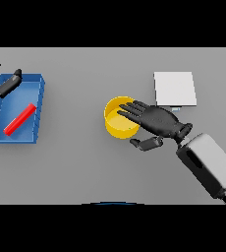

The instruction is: Pick up the red beaker and tilt it to pour out 1 green nut into yellow bowl. Pick up the yellow bowl and place it on the metallic measuring scale.

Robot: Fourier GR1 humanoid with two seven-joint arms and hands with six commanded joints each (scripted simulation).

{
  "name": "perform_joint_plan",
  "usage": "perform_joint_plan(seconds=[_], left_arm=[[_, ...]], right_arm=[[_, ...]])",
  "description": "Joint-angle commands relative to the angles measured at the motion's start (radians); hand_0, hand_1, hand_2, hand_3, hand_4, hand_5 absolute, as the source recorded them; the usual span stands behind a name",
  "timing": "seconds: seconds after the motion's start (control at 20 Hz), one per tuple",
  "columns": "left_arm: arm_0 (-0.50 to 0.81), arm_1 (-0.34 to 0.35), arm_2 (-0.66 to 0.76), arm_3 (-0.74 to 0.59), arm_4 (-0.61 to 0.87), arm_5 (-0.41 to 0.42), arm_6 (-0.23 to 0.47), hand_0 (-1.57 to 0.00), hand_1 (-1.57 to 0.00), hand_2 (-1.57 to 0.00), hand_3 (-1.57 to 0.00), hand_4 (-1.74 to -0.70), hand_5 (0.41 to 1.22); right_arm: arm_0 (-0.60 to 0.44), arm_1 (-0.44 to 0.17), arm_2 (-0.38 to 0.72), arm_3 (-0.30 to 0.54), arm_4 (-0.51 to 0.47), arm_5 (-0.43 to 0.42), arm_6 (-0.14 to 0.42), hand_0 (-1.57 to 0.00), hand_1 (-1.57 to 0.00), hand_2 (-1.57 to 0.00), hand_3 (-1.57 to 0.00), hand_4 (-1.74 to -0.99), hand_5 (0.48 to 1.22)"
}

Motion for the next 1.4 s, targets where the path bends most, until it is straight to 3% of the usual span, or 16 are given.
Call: perform_joint_plan(seconds=[0.0, 0.1, 0.2, 0.25, 0.55, 0.85, 1.0, 1.1, 1.15, 1.25, 1.35], left_arm=[[0.004, 0.001, 0.006, 0.011, 0.005, -0.005, -0.009, 0.00, 0.00, 0.00, 0.00, -0.72, 0.682], [0.011, 0.009, 0.011, -0.004, 0.012, -0.001, -0.007, 0.00, 0.00, 0.00, 0.00, -0.72, 0.687], [0.009, 0.005, 0.007, -0.007, 0.013, -0.006, -0.004, 0.00, 0.00, 0.00, 0.00, -0.72, 0.687], [0.020, 0.012, 0.012, -0.007, 0.018, -0.008, -0.012, 0.00, 0.00, 0.00, 0.00, -0.72, 0.688], [0.022, 0.014, 0.022, 0.001, 0.026, -0.010, -0.018, 0.00, 0.00, 0.00, 0.00, -0.72, 0.688], [0.030, 0.014, 0.025, -0.007, 0.030, -0.009, -0.036, 0.00, 0.00, 0.00, 0.00, -0.72, 0.688], [0.047, 0.030, 0.027, -0.028, 0.032, -0.002, -0.041, 0.00, 0.00, 0.00, 0.00, -0.71, 0.686], [0.039, 0.024, 0.029, -0.015, 0.034, -0.007, -0.038, 0.00, 0.00, 0.00, 0.00, -0.71, 0.691], [0.040, 0.023, 0.026, -0.013, 0.032, -0.009, -0.039, 0.00, 0.00, 0.00, 0.00, -0.72, 0.692], [0.026, 0.016, 0.027, 0.004, 0.030, -0.014, -0.035, 0.00, 0.00, 0.00, 0.00, -0.72, 0.692], [0.026, 0.022, 0.030, -0.005, 0.031, -0.012, -0.041, 0.00, 0.00, 0.00, 0.00, -0.72, 0.696]], right_arm=[[-0.030, -0.007, 0.014, 0.029, 0.013, 0.010, -0.020, 0.00, 0.00, 0.00, 0.00, -1.211, 0.704], [-0.066, -0.010, 0.053, 0.056, 0.035, 0.045, -0.048, 0.00, 0.00, 0.00, 0.00, -1.215, 0.704], [-0.116, 0.019, 0.090, 0.115, 0.062, 0.081, -0.016, 0.00, 0.00, 0.00, 0.00, -1.223, 0.705], [-0.138, 0.012, 0.102, 0.124, 0.070, 0.099, -0.028, 0.00, 0.00, 0.00, 0.00, -1.223, 0.704], [-0.225, 0.044, 0.169, 0.272, 0.129, 0.117, -0.036, 0.00, 0.00, 0.00, 0.00, -1.259, 0.714], [-0.271, 0.072, 0.191, 0.319, 0.126, 0.181, -0.036, 0.00, 0.00, 0.00, 0.00, -1.297, 0.753], [-0.279, 0.102, 0.170, 0.352, 0.111, 0.200, 0.014, 0.00, -0.02, -0.02, -0.04, -1.336, 0.810], [-0.274, 0.103, 0.178, 0.353, 0.114, 0.201, 0.005, -0.29, -0.24, -0.18, -0.17, -1.387, 0.873], [-0.267, 0.092, 0.188, 0.348, 0.125, 0.194, -0.005, -0.54, -0.47, -0.31, -0.26, -1.420, 0.943], [-0.277, 0.098, 0.191, 0.365, 0.127, 0.184, -0.035, -0.91, -0.87, -0.69, -0.46, -1.512, 1.043], [-0.270, 0.092, 0.191, 0.358, 0.119, 0.176, -0.049, -1.15, -1.12, -1.01, -0.72, -1.586, 1.107]])
